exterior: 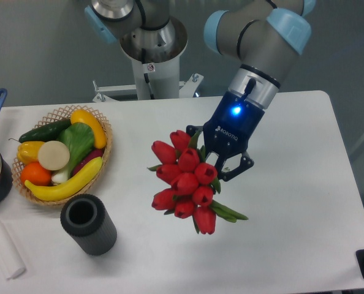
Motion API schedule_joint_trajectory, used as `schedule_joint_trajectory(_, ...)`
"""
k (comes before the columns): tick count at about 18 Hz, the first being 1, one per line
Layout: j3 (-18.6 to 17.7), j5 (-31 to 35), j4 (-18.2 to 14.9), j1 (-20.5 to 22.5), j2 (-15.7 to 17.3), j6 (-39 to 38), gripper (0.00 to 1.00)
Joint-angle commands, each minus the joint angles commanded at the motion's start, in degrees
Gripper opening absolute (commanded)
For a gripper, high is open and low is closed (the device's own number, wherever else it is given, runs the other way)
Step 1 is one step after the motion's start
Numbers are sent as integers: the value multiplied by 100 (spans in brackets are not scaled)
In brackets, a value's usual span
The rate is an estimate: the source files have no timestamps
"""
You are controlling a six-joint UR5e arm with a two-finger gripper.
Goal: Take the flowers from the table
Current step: 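Lift the grasped tulip bunch up off the table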
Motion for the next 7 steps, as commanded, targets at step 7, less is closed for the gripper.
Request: schedule_joint_trajectory(7, 62, 0, 35, 0, 0, -9, 15)
